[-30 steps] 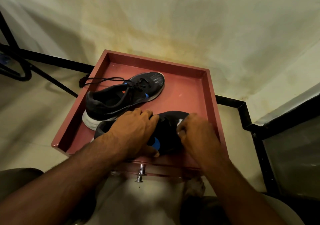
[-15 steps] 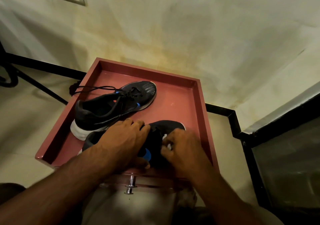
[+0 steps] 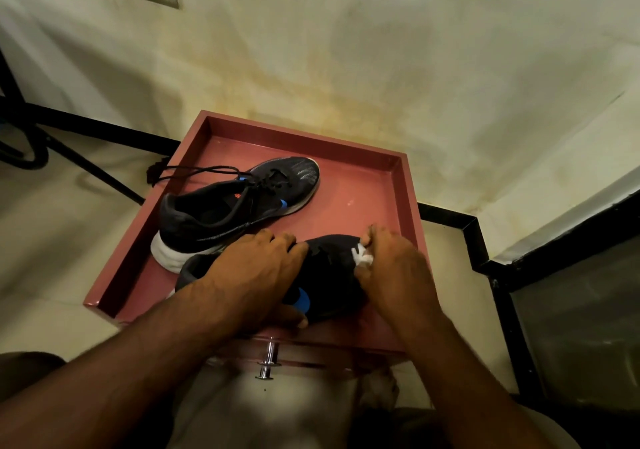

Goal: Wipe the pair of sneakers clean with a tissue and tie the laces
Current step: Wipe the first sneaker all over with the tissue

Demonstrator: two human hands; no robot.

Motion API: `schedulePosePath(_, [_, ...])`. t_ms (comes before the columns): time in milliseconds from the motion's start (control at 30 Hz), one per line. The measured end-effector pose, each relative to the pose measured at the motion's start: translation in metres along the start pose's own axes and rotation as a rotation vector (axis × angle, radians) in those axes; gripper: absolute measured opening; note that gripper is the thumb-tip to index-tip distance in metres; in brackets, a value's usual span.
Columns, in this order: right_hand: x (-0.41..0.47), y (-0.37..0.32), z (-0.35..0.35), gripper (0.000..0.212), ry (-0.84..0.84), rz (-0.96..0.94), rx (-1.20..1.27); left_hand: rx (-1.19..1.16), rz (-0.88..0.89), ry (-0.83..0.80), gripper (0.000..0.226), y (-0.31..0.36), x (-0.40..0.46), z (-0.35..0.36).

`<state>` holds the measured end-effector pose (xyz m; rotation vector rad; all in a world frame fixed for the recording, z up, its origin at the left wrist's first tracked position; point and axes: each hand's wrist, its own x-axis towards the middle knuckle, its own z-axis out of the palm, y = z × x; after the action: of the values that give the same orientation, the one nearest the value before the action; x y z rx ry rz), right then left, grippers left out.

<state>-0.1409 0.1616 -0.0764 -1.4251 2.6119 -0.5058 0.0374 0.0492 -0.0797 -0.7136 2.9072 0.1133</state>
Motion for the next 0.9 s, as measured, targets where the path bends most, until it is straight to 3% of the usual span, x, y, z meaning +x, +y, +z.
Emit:
schedulePosePath(67, [0.001, 0.002, -0.004, 0.022, 0.006, -0.001, 0.041, -0.002, 0.001, 0.0, 0.106, 0.0, -0.001, 0.0])
schedulePosePath(167, [-0.023, -0.013, 0.006, 0.024, -0.299, -0.072, 0.18, -0.005, -0.006, -0.009, 0.105, 0.001, -0.001, 0.002])
schedulePosePath(200, [-0.025, -0.014, 0.01, 0.023, -0.33, -0.083, 0.181, 0.001, -0.003, -0.008, 0.104, 0.001, -0.001, 0.002])
schedulePosePath(367, [0.005, 0.006, -0.004, 0.021, 0.039, 0.005, 0.024, -0.004, 0.005, 0.012, 0.104, -0.001, 0.0, 0.0])
schedulePosePath(500, [-0.023, -0.011, 0.005, 0.018, -0.314, -0.069, 0.262, -0.002, 0.0, 0.009, 0.101, 0.0, -0.001, 0.002])
schedulePosePath(533, [-0.024, -0.012, 0.008, 0.017, -0.316, -0.072, 0.244, 0.002, 0.0, 0.009, 0.101, 0.0, 0.0, 0.002])
schedulePosePath(667, [0.003, 0.007, -0.004, 0.021, 0.016, 0.009, 0.081, -0.003, 0.002, 0.017, 0.103, -0.001, 0.001, 0.001])
schedulePosePath(733, [-0.001, 0.004, -0.006, 0.022, -0.054, -0.017, 0.115, -0.007, 0.002, 0.012, 0.103, -0.002, 0.001, 0.001])
schedulePosePath(833, [-0.031, -0.02, 0.005, 0.016, -0.354, -0.105, 0.2, 0.0, -0.003, 0.002, 0.102, 0.0, 0.0, 0.002])
schedulePosePath(900, [-0.023, -0.015, 0.007, 0.015, -0.277, -0.079, 0.169, 0.007, -0.002, 0.003, 0.102, 0.0, 0.001, 0.002])
